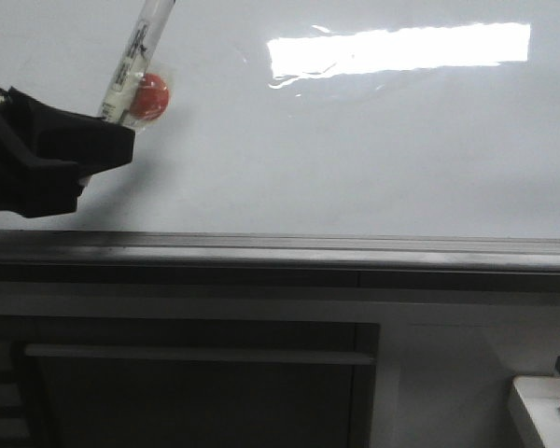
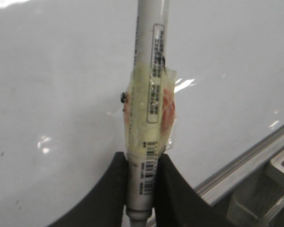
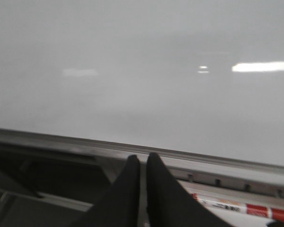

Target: Write number 0 on whiteboard

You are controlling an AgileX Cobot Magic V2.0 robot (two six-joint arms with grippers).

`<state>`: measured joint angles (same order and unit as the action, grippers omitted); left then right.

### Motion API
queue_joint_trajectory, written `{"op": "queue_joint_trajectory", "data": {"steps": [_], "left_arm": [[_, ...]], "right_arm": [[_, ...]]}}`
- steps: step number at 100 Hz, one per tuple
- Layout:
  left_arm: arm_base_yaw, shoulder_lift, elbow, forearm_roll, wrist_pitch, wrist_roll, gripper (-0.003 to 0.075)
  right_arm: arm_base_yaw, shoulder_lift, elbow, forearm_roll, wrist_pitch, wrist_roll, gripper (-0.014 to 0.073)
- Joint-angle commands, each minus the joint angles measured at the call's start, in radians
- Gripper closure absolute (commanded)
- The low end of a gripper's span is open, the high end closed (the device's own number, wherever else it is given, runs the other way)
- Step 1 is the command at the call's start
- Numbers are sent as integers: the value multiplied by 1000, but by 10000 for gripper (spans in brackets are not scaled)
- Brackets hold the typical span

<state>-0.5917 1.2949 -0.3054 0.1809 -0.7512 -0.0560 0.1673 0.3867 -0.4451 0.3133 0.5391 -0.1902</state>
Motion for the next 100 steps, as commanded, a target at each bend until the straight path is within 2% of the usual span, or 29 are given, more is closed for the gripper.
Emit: {"op": "queue_joint_trajectory", "data": {"steps": [1,8,14,31,50,65,79,100], "left_arm": [[-2,-54,-23,82,-76,10,741],[-2,-80,-23,159,-76,56,741],[-2,-101,-23,252,-76,77,741],[-2,-127,-23,497,-78,90,741],[-2,-127,-23,547,-95,90,741],[-2,-127,-24,547,-102,90,741],[-2,-127,-24,553,-121,90,741],[-2,-127,-24,558,-121,90,741]], "right_arm": [[90,48,-85,73,-50,-118,396],[165,87,-121,83,-50,-154,277],[224,128,-152,83,-52,-161,214],[349,246,-217,83,-75,-190,212],[550,401,-269,83,-111,-293,212],[691,504,-292,75,-248,-334,211],[727,589,-325,73,-326,-335,212],[728,680,-408,73,-308,-335,212]]}}
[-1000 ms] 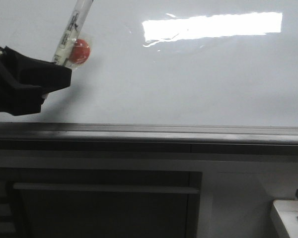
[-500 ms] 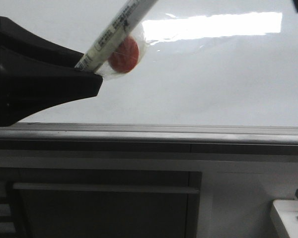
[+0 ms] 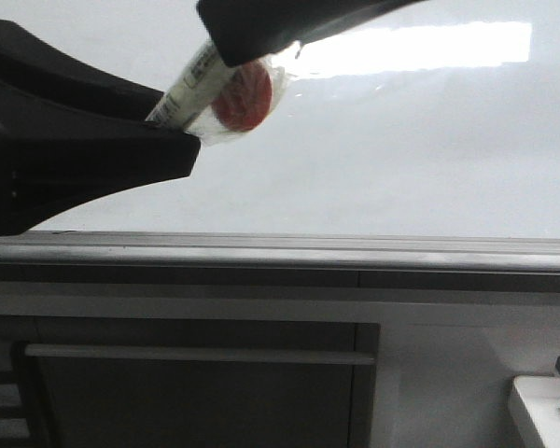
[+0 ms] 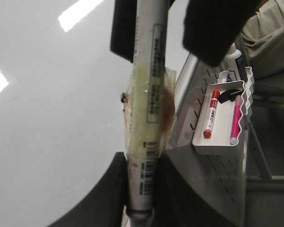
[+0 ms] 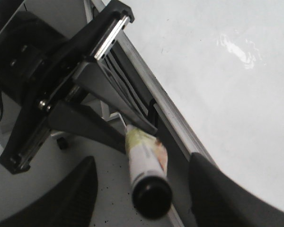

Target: Write number 0 on whiteboard

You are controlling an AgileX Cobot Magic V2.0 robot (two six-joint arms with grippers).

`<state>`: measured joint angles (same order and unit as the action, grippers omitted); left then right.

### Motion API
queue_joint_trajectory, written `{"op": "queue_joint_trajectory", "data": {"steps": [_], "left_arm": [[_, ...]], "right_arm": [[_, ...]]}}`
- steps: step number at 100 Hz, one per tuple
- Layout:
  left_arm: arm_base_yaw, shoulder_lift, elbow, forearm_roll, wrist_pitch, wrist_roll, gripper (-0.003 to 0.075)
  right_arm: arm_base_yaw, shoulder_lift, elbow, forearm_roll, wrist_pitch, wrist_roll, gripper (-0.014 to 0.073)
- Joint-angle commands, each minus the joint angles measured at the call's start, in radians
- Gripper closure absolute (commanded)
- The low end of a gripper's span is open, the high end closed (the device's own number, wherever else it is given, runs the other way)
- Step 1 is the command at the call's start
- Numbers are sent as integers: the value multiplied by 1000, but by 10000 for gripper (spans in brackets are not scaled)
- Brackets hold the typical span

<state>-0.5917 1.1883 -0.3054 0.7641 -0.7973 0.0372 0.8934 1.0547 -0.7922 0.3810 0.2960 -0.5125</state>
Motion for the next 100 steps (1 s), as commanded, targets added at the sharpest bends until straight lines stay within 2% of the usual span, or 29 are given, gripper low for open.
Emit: {"op": "queue_joint_trajectory", "data": {"steps": [1,15,21,27,35,47,54,59,69,76,82,91,100], "left_arm": [[-2,-20,-24,-26,-75,-3,741],[-2,-20,-24,-24,-77,-3,741],[-2,-20,-24,-24,-77,-3,741],[-2,-20,-24,-24,-77,-3,741],[-2,-20,-24,-36,-77,-3,741],[-2,-20,-24,-101,-77,-3,737],[-2,-20,-24,-114,-79,-3,687],[-2,-20,-24,-117,-79,-3,608],[-2,-20,-24,-130,-81,-3,376],[-2,-28,-24,-162,-85,-12,266],[-2,-48,-24,-165,-78,-14,243],[-2,-110,-24,-161,-73,-21,258],[-2,-198,-24,-161,-13,-37,271]], "right_arm": [[2,12,-63,5,-63,-13,212],[2,29,-82,5,-47,-13,225],[2,31,-82,5,-42,-13,284],[2,31,-82,5,-28,-13,420],[2,31,-82,5,-2,-13,673],[2,31,-82,5,13,-13,661],[2,31,-82,5,13,-13,661],[2,31,-82,5,11,-13,661],[2,31,-82,5,11,-13,661],[2,31,-82,5,11,-13,660],[2,31,-82,5,5,-13,660],[-16,33,-82,5,-9,-11,660],[-48,33,-82,5,-27,-11,660]]}}
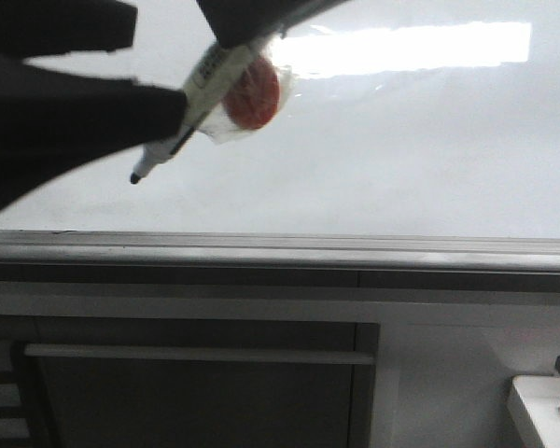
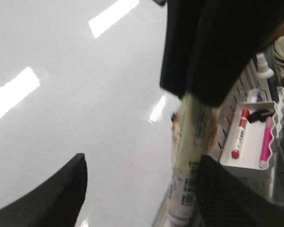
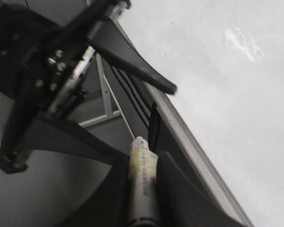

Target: Write number 0 on whiteboard

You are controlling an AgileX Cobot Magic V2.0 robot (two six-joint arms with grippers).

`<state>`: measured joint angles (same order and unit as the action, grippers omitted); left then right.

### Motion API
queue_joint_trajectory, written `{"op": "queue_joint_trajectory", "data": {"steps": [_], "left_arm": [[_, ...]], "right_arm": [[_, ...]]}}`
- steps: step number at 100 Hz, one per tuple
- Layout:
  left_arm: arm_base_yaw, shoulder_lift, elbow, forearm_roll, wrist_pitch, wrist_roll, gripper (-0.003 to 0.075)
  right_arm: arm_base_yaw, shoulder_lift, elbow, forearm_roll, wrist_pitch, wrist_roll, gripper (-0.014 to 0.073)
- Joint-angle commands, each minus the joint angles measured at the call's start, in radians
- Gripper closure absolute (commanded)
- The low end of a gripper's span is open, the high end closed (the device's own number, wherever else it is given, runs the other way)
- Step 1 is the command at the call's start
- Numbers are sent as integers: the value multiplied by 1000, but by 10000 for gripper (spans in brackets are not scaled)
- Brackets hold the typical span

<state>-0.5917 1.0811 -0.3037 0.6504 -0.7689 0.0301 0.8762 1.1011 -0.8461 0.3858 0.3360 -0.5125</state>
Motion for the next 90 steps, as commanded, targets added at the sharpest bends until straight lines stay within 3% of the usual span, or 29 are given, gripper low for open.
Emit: {"op": "queue_joint_trajectory", "data": {"steps": [1,15,20,32,50,66,90], "left_arm": [[-2,-98,-26,-47,-27,-36,272],[-2,-268,-26,-51,119,-126,353],[-2,-328,-26,-66,164,-141,437],[-2,-464,-26,-165,275,-141,745],[-2,-566,-26,-319,386,-139,741],[3,-573,-26,-322,437,-139,741],[3,-573,-26,-322,449,-139,741]], "right_arm": [[-33,-14,-28,2,-70,-11,660],[-68,-14,-28,7,-106,-11,660],[-68,-14,-28,7,-115,-11,660],[-68,-14,-28,7,-115,-11,660],[-68,-9,-28,7,-122,-11,660],[-68,44,-33,80,-204,-11,660],[-80,149,-73,84,-240,-11,659]]}}
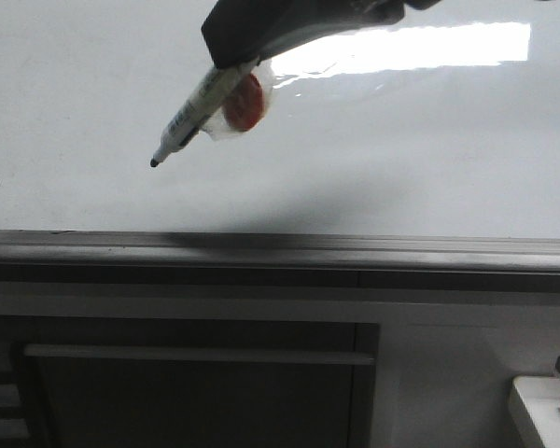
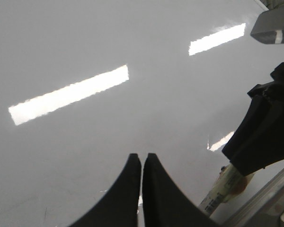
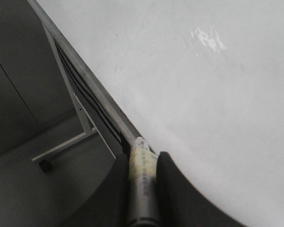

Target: Write number 0 on whiteboard

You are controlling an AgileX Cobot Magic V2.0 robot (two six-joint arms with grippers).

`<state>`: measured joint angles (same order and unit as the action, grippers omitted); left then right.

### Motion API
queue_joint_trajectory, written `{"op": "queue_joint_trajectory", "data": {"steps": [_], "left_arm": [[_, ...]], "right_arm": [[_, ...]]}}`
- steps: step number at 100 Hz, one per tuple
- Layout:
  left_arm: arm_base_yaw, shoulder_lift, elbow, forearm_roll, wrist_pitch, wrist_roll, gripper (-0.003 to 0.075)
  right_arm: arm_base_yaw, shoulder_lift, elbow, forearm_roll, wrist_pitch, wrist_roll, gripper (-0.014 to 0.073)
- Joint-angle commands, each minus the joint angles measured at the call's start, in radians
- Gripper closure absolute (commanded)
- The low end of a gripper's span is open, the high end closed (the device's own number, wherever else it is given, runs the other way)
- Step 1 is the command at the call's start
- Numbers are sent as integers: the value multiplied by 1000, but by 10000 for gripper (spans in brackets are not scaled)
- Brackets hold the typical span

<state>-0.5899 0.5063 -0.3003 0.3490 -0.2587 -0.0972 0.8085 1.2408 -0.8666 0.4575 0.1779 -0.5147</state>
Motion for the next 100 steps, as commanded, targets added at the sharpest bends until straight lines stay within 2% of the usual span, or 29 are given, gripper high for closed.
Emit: {"op": "queue_joint_trajectory", "data": {"steps": [1,17,36,53,71,100], "left_arm": [[1,2,-29,-20,-61,-12,741],[1,2,-29,-33,-25,-12,741],[5,2,-29,-44,24,-10,741],[108,27,-29,-137,14,-10,741],[217,42,-29,-140,-46,-10,741],[245,42,-29,-140,-66,-10,741]], "right_arm": [[-16,12,-57,13,-82,-9,659],[-40,49,-105,20,-118,-9,659],[-68,88,-175,20,-24,-9,659],[-72,136,-220,11,25,-9,659],[-77,163,-258,9,29,-9,659],[-105,222,-364,-15,64,-9,659]]}}
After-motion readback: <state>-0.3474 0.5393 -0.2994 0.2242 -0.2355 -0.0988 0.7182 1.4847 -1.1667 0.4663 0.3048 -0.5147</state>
